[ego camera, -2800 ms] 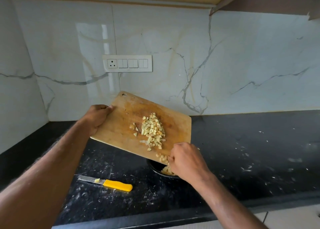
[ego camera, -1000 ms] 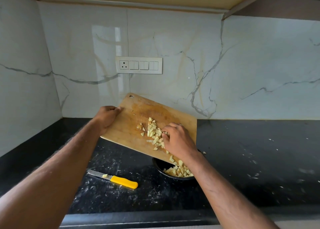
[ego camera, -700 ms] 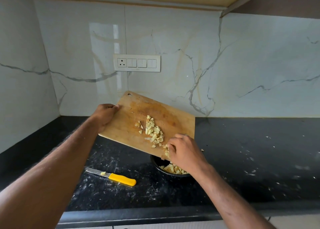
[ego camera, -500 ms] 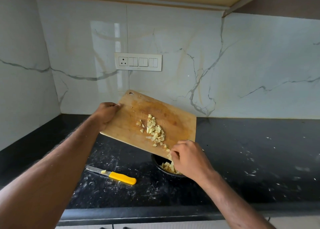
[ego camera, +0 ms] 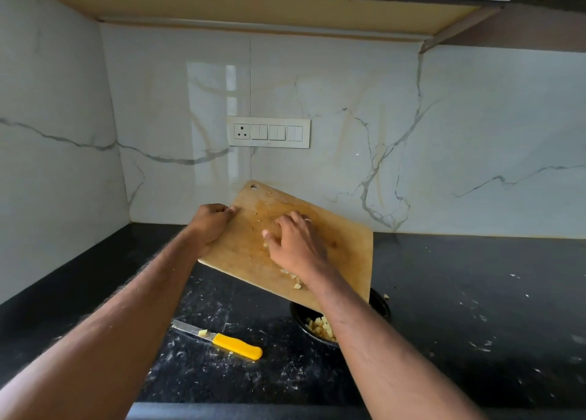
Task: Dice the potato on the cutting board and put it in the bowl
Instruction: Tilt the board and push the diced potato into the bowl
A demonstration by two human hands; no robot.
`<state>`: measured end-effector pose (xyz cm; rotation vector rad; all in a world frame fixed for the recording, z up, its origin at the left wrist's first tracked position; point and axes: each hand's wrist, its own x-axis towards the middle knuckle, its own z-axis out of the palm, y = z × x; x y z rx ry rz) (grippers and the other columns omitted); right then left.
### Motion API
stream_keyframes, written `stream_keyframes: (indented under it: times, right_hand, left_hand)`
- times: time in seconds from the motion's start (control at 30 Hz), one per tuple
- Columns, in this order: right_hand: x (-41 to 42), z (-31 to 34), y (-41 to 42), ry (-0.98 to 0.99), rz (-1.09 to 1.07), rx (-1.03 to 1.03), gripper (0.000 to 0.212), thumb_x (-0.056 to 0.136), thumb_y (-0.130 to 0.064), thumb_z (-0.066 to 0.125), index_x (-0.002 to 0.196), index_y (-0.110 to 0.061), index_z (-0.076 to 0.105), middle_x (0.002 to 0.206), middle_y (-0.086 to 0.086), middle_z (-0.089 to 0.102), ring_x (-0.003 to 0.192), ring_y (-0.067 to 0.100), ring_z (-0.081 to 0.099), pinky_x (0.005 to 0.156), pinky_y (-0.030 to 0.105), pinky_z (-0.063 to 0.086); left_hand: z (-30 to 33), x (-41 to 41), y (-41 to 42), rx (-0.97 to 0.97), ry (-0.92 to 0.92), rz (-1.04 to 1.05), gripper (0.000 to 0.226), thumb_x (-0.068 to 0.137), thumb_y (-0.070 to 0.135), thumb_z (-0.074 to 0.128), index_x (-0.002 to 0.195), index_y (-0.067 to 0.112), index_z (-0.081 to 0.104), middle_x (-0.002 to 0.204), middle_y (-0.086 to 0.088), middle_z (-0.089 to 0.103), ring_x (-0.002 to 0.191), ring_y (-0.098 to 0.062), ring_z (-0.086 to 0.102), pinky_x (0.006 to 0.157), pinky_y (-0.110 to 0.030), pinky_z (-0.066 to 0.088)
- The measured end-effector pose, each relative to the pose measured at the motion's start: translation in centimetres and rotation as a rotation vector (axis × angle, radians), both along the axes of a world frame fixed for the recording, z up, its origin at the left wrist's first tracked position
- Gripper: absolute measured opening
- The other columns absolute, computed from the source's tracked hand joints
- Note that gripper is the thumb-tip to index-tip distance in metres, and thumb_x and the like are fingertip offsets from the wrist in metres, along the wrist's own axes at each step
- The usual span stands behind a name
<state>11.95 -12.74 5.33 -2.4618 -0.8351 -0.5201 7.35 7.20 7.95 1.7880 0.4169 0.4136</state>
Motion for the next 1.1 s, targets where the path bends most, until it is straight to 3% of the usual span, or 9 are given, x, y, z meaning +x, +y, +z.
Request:
stream_keyframes:
  times: [0.1, 0.2, 0.33, 0.4, 0.63, 0.7, 0.83, 0.97, 1.1]
  right_hand:
    - [-0.4, -1.5, 0.7, -0.122, -0.03, -0.038, 0.053, 0.098, -0.058, 0.05, 0.133, -0.018, 0.057, 0.138, 0.008, 0.051, 0.124, 0.027, 0.048, 0.095, 0.043, 0.052]
    - [-0.7, -2.1, 0.9, -0.228, -0.013, -0.063, 0.046, 0.099, -0.05, 0.052, 0.129, -0.016, 0.064, 0.13, 0.01, 0.062, 0.12, 0.028, 0.054, 0.094, 0.043, 0.055]
    - [-1.2, -2.2, 0.7, -0.286, -0.002, -0.104, 0.034, 0.104, -0.032, 0.05, 0.122, -0.01, 0.069, 0.125, 0.011, 0.068, 0.111, 0.026, 0.061, 0.088, 0.038, 0.058]
    - [-1.5, -2.4, 0.0, -0.291, 0.023, -0.112, 0.031, 0.105, -0.025, 0.051, 0.12, -0.007, 0.07, 0.125, 0.013, 0.068, 0.114, 0.028, 0.063, 0.094, 0.037, 0.057]
    - [-2.3, -3.6, -3.5, -0.301, 0.104, -0.111, 0.032, 0.105, -0.019, 0.049, 0.128, -0.005, 0.066, 0.136, 0.011, 0.063, 0.127, 0.022, 0.059, 0.115, 0.031, 0.04]
    - [-2.3, -3.9, -4.5, -0.282, 0.127, -0.112, 0.031, 0.105, -0.018, 0.049, 0.128, -0.007, 0.066, 0.137, 0.009, 0.063, 0.127, 0.02, 0.06, 0.114, 0.029, 0.041]
    - [-2.8, -5.0, -7.2, -0.22, 0.155, -0.106, 0.03, 0.105, -0.021, 0.049, 0.121, -0.009, 0.071, 0.129, 0.005, 0.068, 0.112, 0.012, 0.068, 0.1, 0.021, 0.052]
    - [-3.4, -5.8, -10.0, -0.154, 0.172, -0.116, 0.026, 0.102, -0.022, 0.054, 0.111, -0.012, 0.076, 0.12, 0.002, 0.073, 0.108, 0.005, 0.069, 0.104, 0.011, 0.042]
    - [-4.0, -6.4, -12.3, -0.141, 0.184, -0.137, 0.019, 0.098, -0.02, 0.064, 0.111, -0.017, 0.077, 0.123, -0.001, 0.071, 0.116, 0.001, 0.063, 0.103, 0.008, 0.038]
  left_hand:
    - [0.0, -0.1, -0.1, 0.0, -0.004, 0.01, 0.023, 0.101, 0.042, 0.058, 0.092, 0.023, 0.067, 0.103, -0.011, 0.072, 0.093, -0.032, 0.072, 0.092, -0.052, 0.057]
    - [0.1, 0.0, -0.3, 0.003, -0.008, 0.011, 0.024, 0.102, 0.041, 0.058, 0.094, 0.02, 0.068, 0.102, -0.011, 0.072, 0.093, -0.033, 0.071, 0.09, -0.05, 0.058]
    - [0.2, 0.1, -0.4, 0.025, -0.026, 0.018, 0.022, 0.102, 0.041, 0.057, 0.088, 0.027, 0.064, 0.095, -0.004, 0.07, 0.082, -0.024, 0.07, 0.06, -0.028, 0.054]
    - [0.1, 0.1, -0.3, 0.024, -0.027, 0.021, 0.022, 0.102, 0.041, 0.058, 0.086, 0.027, 0.063, 0.094, -0.002, 0.07, 0.08, -0.022, 0.07, 0.054, -0.024, 0.051]
    - [-0.2, 0.4, 0.2, -0.01, -0.008, 0.0, 0.021, 0.101, 0.041, 0.06, 0.09, 0.024, 0.067, 0.099, -0.008, 0.073, 0.087, -0.028, 0.073, 0.067, -0.032, 0.058]
    - [-0.2, 0.5, 0.3, -0.012, -0.005, 0.001, 0.022, 0.1, 0.042, 0.06, 0.093, 0.022, 0.068, 0.1, -0.007, 0.072, 0.087, -0.028, 0.073, 0.068, -0.033, 0.057]
    - [-0.5, 0.6, 0.4, -0.024, 0.002, 0.008, 0.025, 0.101, 0.042, 0.06, 0.103, 0.018, 0.069, 0.101, -0.008, 0.072, 0.092, -0.031, 0.072, 0.086, -0.045, 0.058]
    - [-0.5, 0.4, 0.3, -0.039, -0.005, 0.007, 0.021, 0.101, 0.04, 0.06, 0.093, 0.021, 0.068, 0.102, -0.011, 0.073, 0.09, -0.031, 0.073, 0.087, -0.046, 0.06]
    - [-0.4, 0.4, 0.1, -0.043, -0.009, 0.001, 0.024, 0.101, 0.039, 0.061, 0.098, 0.017, 0.07, 0.101, -0.012, 0.074, 0.088, -0.032, 0.074, 0.085, -0.05, 0.061]
